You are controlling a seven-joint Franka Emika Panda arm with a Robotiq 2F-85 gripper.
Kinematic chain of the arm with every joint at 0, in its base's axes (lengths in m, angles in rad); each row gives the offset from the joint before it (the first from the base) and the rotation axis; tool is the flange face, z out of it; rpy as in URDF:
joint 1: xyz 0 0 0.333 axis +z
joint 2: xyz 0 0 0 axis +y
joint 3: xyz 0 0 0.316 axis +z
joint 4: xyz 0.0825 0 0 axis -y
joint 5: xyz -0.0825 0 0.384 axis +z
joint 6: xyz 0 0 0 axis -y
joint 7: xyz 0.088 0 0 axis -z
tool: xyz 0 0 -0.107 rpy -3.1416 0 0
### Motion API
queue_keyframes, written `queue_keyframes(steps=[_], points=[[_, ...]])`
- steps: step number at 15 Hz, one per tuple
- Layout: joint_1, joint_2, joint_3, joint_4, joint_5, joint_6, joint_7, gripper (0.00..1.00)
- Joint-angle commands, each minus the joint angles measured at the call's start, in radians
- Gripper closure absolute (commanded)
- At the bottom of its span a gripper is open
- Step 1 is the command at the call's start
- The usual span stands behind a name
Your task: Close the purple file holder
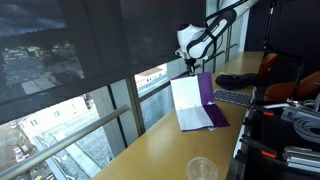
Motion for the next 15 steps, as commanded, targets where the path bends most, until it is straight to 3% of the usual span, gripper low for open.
queue_keyframes(steps=[1, 8, 15], points=[[0.022, -0.125, -0.039, -0.135, -0.115, 0.062, 0.036, 1.00], [0.050, -0.280, -0.008, -0.399, -0.263, 0.155, 0.161, 1.00], [0.082, -0.282, 0.023, -0.538, -0.344, 0.181, 0.282, 1.00]])
